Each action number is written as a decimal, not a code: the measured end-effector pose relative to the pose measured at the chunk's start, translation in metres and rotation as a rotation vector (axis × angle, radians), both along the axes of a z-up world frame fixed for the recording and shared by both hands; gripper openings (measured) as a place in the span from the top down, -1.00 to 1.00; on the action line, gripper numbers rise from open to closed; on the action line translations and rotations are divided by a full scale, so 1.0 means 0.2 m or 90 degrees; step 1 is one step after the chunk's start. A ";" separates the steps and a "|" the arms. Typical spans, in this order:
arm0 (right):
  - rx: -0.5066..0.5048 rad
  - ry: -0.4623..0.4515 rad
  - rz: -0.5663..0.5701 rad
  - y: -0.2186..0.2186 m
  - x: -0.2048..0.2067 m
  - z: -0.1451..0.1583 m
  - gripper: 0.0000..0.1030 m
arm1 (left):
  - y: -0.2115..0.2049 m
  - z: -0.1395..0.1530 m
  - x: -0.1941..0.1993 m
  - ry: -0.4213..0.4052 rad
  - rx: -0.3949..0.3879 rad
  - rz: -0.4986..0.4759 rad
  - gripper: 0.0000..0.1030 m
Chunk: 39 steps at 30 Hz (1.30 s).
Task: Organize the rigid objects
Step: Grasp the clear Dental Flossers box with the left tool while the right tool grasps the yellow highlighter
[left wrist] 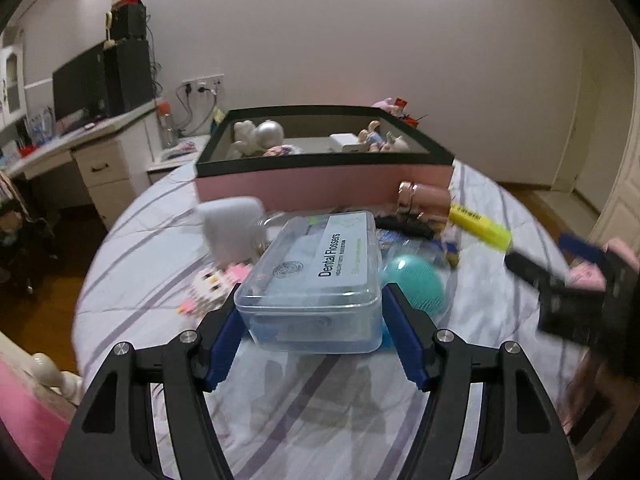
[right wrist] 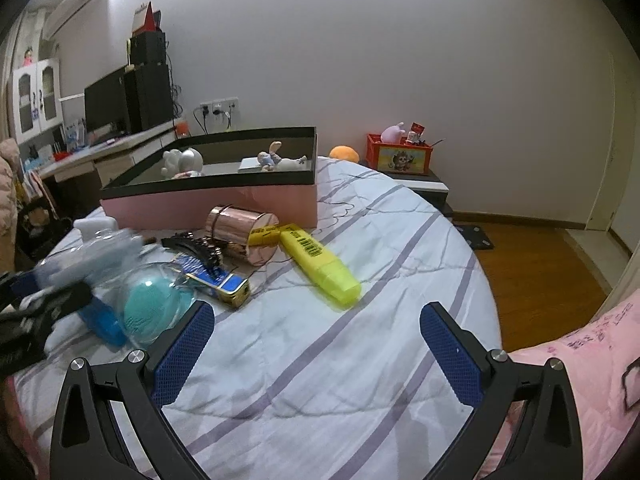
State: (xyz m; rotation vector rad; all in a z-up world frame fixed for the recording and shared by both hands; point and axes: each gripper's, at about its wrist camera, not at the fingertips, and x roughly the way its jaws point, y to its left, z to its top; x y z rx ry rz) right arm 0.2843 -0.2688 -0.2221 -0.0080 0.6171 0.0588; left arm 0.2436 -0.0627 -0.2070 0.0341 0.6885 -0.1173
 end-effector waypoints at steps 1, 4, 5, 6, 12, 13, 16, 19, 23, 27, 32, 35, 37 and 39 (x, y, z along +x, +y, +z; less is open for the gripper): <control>-0.007 0.007 0.000 0.00 0.03 0.01 -1.00 | 0.01 -0.01 -0.01 -0.001 0.004 0.005 -0.33; -0.033 0.038 0.010 0.01 0.13 0.01 -1.00 | 0.01 -0.04 0.00 0.008 0.008 0.003 -0.33; -0.035 0.054 0.023 0.02 0.17 0.00 -1.00 | 0.01 -0.05 0.01 0.013 0.003 0.002 -0.35; -0.037 0.065 0.029 0.02 0.20 -0.01 -1.00 | 0.02 -0.07 0.02 0.019 -0.006 0.002 -0.36; -0.088 0.113 0.093 0.02 0.38 -0.08 -0.98 | 0.09 -0.10 0.07 0.036 -0.070 0.006 -0.52; -0.081 0.121 0.111 0.02 0.40 -0.09 -0.90 | 0.09 -0.10 0.07 0.034 -0.076 0.003 -0.54; -0.066 0.125 0.145 0.01 0.43 -0.09 -0.40 | 0.09 -0.09 0.09 0.029 -0.082 -0.004 -0.61; -0.047 0.147 0.171 0.01 0.45 -0.11 0.05 | 0.06 -0.09 0.10 0.031 -0.077 -0.020 -0.72; -0.035 0.143 0.189 0.02 0.42 -0.11 0.47 | 0.06 -0.10 0.11 0.031 -0.073 -0.016 -0.61; -0.019 0.143 0.162 0.02 0.35 -0.11 0.47 | 0.09 -0.11 0.09 0.032 -0.082 0.002 -0.43; 0.016 0.144 0.128 0.00 0.19 -0.11 0.47 | 0.08 -0.12 0.02 0.044 -0.054 0.002 -0.39; 0.027 0.144 0.119 0.00 0.13 -0.10 0.46 | 0.08 -0.15 -0.02 0.055 -0.051 -0.004 -0.39; 0.024 0.142 0.115 0.01 0.14 -0.10 0.45 | 0.08 -0.16 -0.03 0.055 -0.048 -0.005 -0.42; 0.009 0.142 0.112 0.02 0.16 -0.10 0.37 | 0.10 -0.15 -0.02 0.049 -0.053 0.004 -0.65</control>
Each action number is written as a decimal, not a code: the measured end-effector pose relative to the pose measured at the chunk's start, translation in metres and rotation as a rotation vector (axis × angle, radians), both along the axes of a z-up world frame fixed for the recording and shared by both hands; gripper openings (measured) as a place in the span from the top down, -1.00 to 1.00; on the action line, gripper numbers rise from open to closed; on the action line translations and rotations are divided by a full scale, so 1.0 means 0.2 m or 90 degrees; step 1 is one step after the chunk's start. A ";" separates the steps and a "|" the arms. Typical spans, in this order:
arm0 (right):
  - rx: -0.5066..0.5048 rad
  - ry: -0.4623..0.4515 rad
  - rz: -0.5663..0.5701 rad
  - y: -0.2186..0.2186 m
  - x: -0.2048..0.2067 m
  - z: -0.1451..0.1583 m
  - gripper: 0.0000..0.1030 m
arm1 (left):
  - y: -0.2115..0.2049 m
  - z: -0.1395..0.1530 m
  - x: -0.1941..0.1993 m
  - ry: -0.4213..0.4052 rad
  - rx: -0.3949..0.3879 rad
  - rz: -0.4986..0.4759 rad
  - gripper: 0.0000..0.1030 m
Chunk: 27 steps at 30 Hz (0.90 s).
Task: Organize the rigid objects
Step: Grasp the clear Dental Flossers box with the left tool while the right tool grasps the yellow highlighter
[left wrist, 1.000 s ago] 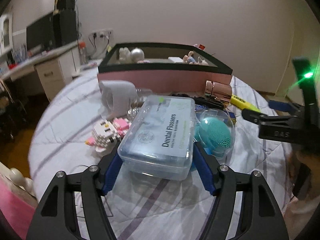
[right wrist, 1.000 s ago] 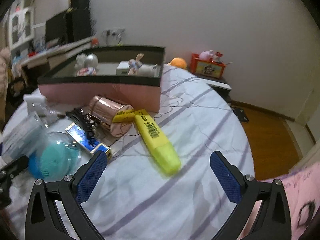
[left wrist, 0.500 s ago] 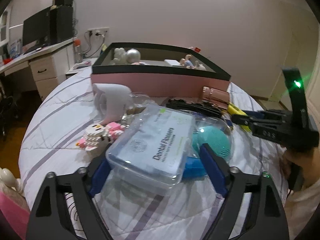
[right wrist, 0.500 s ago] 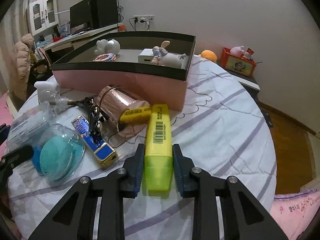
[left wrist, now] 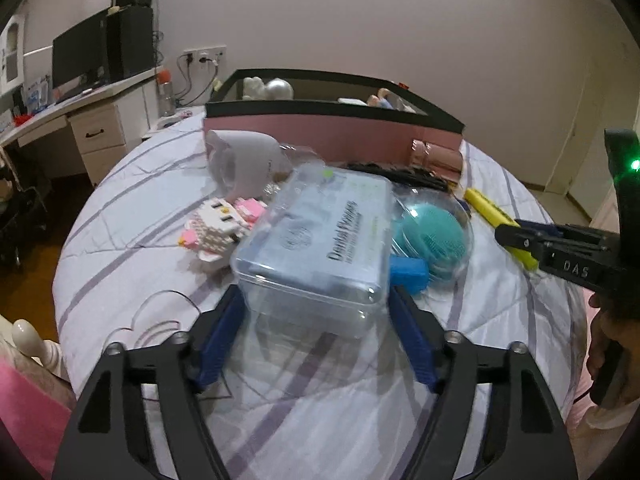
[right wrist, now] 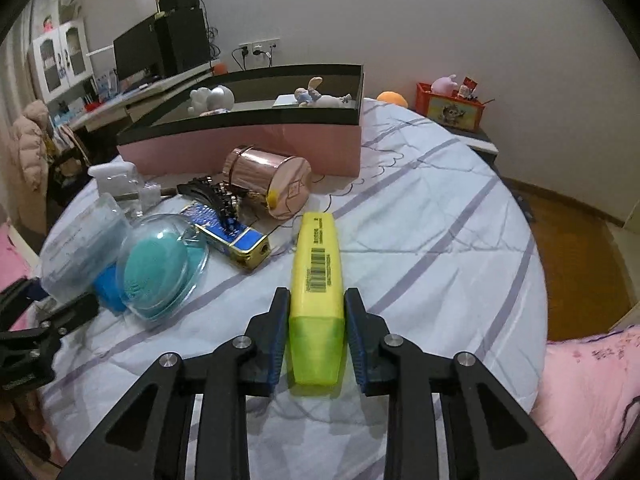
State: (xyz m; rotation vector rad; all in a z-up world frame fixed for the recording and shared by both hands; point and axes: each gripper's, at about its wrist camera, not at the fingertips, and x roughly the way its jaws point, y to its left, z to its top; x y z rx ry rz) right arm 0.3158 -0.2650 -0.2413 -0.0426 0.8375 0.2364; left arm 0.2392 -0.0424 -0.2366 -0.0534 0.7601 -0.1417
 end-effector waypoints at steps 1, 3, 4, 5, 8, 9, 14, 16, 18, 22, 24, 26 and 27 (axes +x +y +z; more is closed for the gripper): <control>0.000 0.001 -0.002 0.00 0.01 0.00 0.30 | 0.01 0.01 0.01 -0.005 -0.003 0.005 -0.68; 0.003 0.001 -0.001 0.00 0.03 0.00 0.19 | 0.05 0.03 0.03 -0.012 -0.006 0.011 -0.74; 0.003 0.001 0.000 0.00 0.04 -0.01 0.17 | 0.06 0.03 0.05 -0.009 -0.010 0.007 -0.75; 0.002 0.002 0.001 0.01 0.05 -0.01 0.16 | 0.06 0.03 0.06 -0.004 -0.016 0.002 -0.77; -0.004 0.001 0.002 0.02 0.06 -0.02 0.16 | 0.06 0.02 0.10 0.015 -0.015 -0.005 -0.78; -0.004 0.001 0.001 0.02 0.07 -0.02 0.16 | 0.05 0.02 0.11 0.018 -0.017 -0.009 -0.78; -0.006 0.004 0.001 0.02 0.08 -0.02 0.16 | 0.03 0.02 0.13 0.024 -0.026 -0.032 -0.77; -0.008 0.004 0.002 0.03 0.09 -0.02 0.16 | 0.01 0.03 0.14 0.023 -0.022 -0.048 -0.77; -0.009 0.003 0.001 0.03 0.09 -0.02 0.17 | -0.01 0.03 0.12 0.014 -0.010 -0.056 -0.69; -0.011 0.004 0.002 0.03 0.09 -0.02 0.16 | -0.03 0.05 0.12 0.000 -0.010 -0.071 -0.68; -0.011 0.003 0.002 0.03 0.09 -0.03 0.16 | -0.02 0.05 0.14 0.005 -0.012 -0.063 -0.57; -0.011 0.003 0.002 0.03 0.09 -0.03 0.16 | 0.00 0.06 0.17 0.006 -0.025 -0.064 -0.50; -0.010 0.003 0.002 0.03 0.09 -0.03 0.17 | 0.00 0.05 0.19 0.010 -0.029 -0.064 -0.46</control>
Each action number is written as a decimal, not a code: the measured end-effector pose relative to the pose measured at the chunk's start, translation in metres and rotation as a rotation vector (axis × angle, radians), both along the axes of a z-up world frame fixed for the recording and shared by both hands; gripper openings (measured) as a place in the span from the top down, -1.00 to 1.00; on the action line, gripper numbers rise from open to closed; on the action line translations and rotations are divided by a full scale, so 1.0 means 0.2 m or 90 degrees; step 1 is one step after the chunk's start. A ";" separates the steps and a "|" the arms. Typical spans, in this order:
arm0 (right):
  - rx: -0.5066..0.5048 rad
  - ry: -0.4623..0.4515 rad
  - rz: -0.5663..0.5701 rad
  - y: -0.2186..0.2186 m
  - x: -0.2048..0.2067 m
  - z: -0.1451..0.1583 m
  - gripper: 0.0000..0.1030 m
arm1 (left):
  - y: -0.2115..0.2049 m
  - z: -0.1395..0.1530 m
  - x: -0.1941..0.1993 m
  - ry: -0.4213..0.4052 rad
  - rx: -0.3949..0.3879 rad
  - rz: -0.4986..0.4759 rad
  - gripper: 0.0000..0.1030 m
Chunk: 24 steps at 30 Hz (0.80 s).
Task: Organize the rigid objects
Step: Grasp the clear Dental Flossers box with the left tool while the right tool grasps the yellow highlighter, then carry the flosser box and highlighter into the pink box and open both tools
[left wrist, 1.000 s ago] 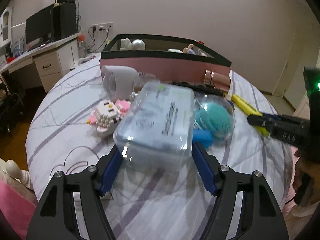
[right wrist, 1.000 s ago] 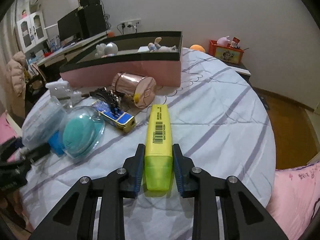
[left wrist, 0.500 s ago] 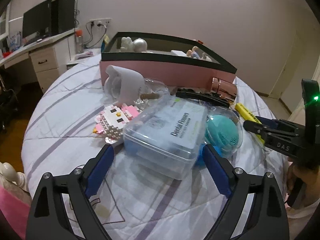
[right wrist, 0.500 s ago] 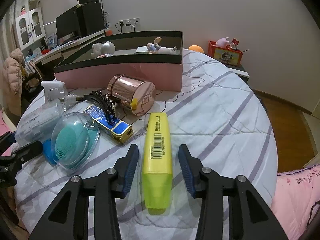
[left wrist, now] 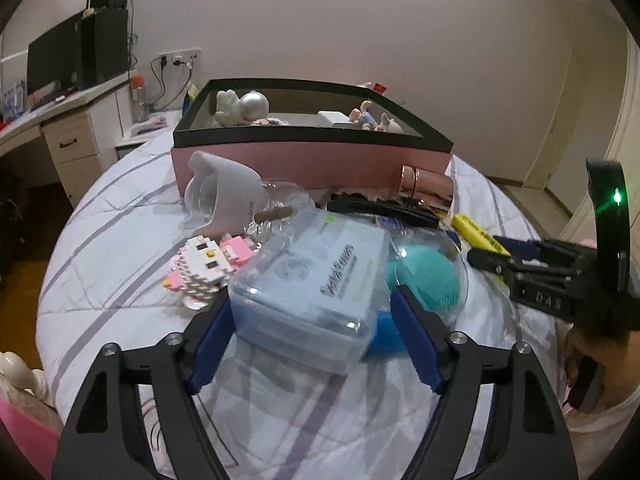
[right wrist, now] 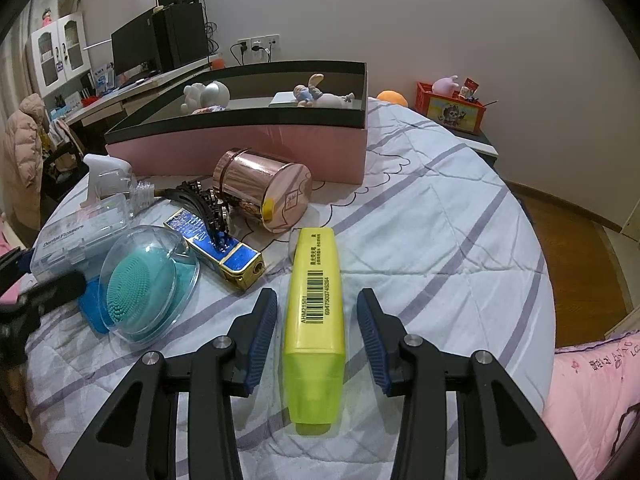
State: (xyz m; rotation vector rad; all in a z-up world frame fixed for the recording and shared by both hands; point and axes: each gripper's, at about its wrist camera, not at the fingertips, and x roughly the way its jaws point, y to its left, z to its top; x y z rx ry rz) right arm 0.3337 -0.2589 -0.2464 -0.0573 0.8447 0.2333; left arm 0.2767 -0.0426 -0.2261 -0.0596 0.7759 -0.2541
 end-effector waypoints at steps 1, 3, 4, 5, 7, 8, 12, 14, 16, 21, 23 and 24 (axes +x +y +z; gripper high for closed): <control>0.001 0.001 0.000 0.00 0.00 0.00 0.16 | 0.00 -0.01 0.02 0.005 0.006 0.000 -0.44; 0.002 0.001 0.001 0.00 0.00 0.00 0.17 | -0.03 -0.01 0.03 0.005 0.026 -0.007 -0.41; 0.002 0.002 0.000 0.00 0.00 0.00 0.17 | -0.04 -0.01 0.04 0.005 0.030 -0.008 -0.40; 0.004 0.001 0.000 0.00 0.00 0.00 0.17 | -0.04 -0.01 0.04 0.004 0.033 -0.012 -0.36; 0.005 -0.001 0.002 0.00 0.00 0.00 0.24 | -0.06 -0.01 0.03 -0.004 0.039 -0.020 -0.32; 0.007 -0.002 0.002 0.00 0.00 0.00 0.44 | -0.07 0.00 0.02 -0.009 0.041 -0.017 -0.31; 0.015 -0.014 0.006 -0.01 -0.02 0.01 0.48 | -0.06 0.03 -0.03 -0.034 0.040 -0.009 -0.30; 0.013 -0.014 0.011 0.00 -0.02 0.01 0.48 | -0.05 0.02 -0.05 -0.020 0.044 -0.010 -0.30; 0.013 -0.016 0.014 0.01 -0.03 0.01 0.48 | -0.04 0.00 -0.08 -0.005 0.041 -0.004 -0.29; 0.022 -0.006 0.014 0.00 -0.02 0.00 0.48 | -0.10 -0.01 -0.12 -0.004 0.065 -0.005 -0.25; 0.024 -0.005 0.013 -0.01 -0.02 0.00 0.48 | -0.12 -0.01 -0.13 -0.016 0.064 -0.007 -0.27; 0.024 -0.004 0.013 -0.01 -0.02 0.00 0.48 | -0.12 -0.01 -0.13 -0.019 0.066 -0.005 -0.30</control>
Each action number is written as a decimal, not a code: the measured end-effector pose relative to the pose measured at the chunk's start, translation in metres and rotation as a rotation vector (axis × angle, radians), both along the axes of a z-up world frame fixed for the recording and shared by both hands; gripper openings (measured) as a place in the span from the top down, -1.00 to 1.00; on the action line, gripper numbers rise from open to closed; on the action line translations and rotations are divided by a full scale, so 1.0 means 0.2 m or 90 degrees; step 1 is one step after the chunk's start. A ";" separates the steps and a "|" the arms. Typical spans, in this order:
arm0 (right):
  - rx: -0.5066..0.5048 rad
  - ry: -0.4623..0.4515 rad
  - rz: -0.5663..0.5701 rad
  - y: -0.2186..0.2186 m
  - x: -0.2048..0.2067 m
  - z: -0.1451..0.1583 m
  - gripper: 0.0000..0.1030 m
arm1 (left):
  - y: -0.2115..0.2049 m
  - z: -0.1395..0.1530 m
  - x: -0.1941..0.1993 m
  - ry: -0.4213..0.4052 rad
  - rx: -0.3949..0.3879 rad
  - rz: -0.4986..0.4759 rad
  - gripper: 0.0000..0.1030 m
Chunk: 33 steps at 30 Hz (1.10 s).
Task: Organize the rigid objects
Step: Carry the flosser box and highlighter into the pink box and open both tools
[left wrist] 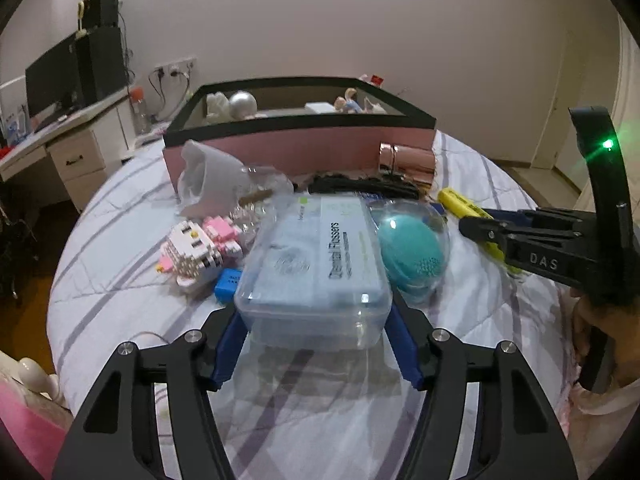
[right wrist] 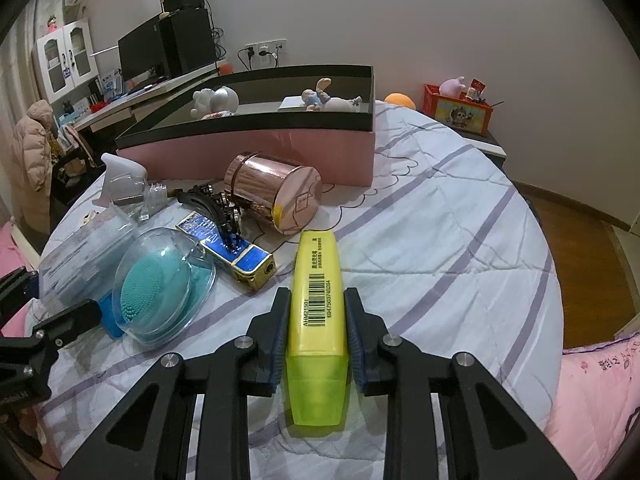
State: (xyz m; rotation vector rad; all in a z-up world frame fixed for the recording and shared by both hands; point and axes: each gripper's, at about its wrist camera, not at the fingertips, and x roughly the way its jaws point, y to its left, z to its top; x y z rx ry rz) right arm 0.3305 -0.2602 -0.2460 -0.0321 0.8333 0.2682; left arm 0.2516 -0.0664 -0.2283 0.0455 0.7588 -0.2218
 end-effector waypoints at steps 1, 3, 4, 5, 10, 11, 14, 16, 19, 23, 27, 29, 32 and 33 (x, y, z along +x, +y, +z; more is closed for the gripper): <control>0.000 0.000 0.000 0.00 0.00 0.00 0.48 | 0.00 0.01 0.01 -0.002 0.001 0.000 -0.32; -0.001 0.000 0.000 0.00 0.00 0.00 0.48 | 0.01 0.01 0.04 -0.002 0.006 0.008 -0.48; -0.001 0.001 0.000 0.00 0.00 0.00 0.48 | 0.02 0.02 0.05 -0.004 0.006 0.015 -0.54; -0.001 0.001 0.000 0.00 0.00 0.00 0.48 | 0.03 0.02 0.06 -0.005 0.003 0.019 -0.62; 0.000 0.003 0.001 0.00 0.01 0.00 0.48 | 0.05 0.01 0.12 0.013 -0.036 0.012 -0.60; 0.000 0.004 0.001 0.00 0.01 0.00 0.48 | 0.03 0.00 0.14 0.016 -0.030 0.008 -0.33; -0.006 0.000 0.001 0.01 0.01 0.00 0.48 | -0.02 0.00 0.16 0.013 -0.008 -0.002 -0.19; -0.010 -0.010 -0.002 0.01 0.00 0.01 0.48 | -0.03 0.02 0.14 -0.001 0.000 -0.006 -0.19; -0.002 -0.039 -0.012 0.00 -0.02 0.06 0.48 | -0.02 0.08 0.12 -0.032 -0.003 0.001 -0.18; 0.008 -0.074 -0.016 0.00 -0.03 0.17 0.48 | 0.03 0.20 0.14 -0.063 -0.016 0.022 -0.19; 0.014 -0.107 -0.007 0.03 -0.01 0.30 0.48 | 0.07 0.30 0.19 -0.086 -0.030 0.036 -0.19; 0.013 -0.125 0.002 0.06 0.01 0.37 0.48 | 0.08 0.35 0.21 -0.103 -0.034 0.041 -0.19; 0.012 -0.145 0.014 0.11 0.05 0.45 0.48 | 0.09 0.41 0.25 -0.115 -0.033 0.042 -0.19; 0.011 -0.150 0.017 0.13 0.06 0.47 0.48 | 0.09 0.43 0.26 -0.118 -0.030 0.044 -0.19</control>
